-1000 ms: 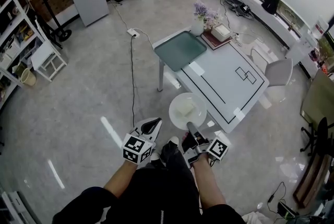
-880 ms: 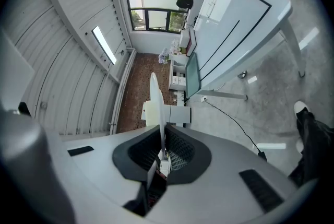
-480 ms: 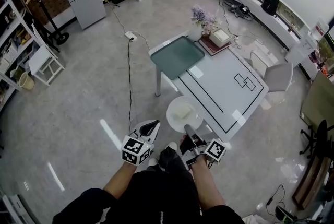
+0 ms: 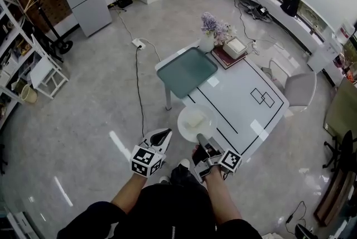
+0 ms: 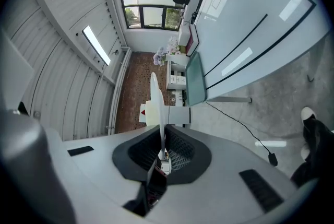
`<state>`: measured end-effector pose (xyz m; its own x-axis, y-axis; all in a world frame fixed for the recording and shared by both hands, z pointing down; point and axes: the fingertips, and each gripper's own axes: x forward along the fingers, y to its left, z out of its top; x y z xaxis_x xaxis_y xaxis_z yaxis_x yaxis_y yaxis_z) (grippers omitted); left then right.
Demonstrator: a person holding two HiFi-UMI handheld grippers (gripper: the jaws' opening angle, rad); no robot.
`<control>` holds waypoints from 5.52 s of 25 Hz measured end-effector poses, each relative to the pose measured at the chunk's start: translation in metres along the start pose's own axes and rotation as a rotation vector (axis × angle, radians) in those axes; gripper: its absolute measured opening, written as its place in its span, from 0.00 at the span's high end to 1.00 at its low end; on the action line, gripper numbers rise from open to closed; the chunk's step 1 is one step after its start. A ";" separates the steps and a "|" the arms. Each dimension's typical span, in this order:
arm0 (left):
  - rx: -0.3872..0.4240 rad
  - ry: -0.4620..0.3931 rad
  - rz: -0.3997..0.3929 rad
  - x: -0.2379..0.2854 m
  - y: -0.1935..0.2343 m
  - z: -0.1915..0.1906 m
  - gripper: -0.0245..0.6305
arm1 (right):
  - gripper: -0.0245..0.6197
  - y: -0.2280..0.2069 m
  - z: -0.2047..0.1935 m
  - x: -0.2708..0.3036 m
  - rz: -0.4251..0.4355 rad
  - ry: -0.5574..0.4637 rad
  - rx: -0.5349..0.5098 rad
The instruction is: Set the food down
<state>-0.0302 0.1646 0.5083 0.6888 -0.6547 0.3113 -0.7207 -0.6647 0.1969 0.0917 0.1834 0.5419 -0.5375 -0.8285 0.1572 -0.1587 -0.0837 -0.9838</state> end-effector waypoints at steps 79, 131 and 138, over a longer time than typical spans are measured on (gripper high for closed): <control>-0.082 0.071 0.047 0.242 0.252 0.085 0.95 | 0.93 -0.013 0.179 0.285 -0.104 0.107 0.028; -0.191 0.219 0.088 0.269 0.301 0.034 0.95 | 0.93 -0.127 0.194 0.367 -0.287 0.236 0.155; -0.208 0.217 0.107 0.263 0.306 0.028 0.95 | 0.93 -0.146 0.181 0.366 -0.367 0.276 0.118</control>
<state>-0.0673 -0.2213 0.6250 0.5917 -0.6101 0.5270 -0.8040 -0.4940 0.3309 0.0680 -0.2079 0.7273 -0.6663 -0.5556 0.4973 -0.2923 -0.4189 -0.8597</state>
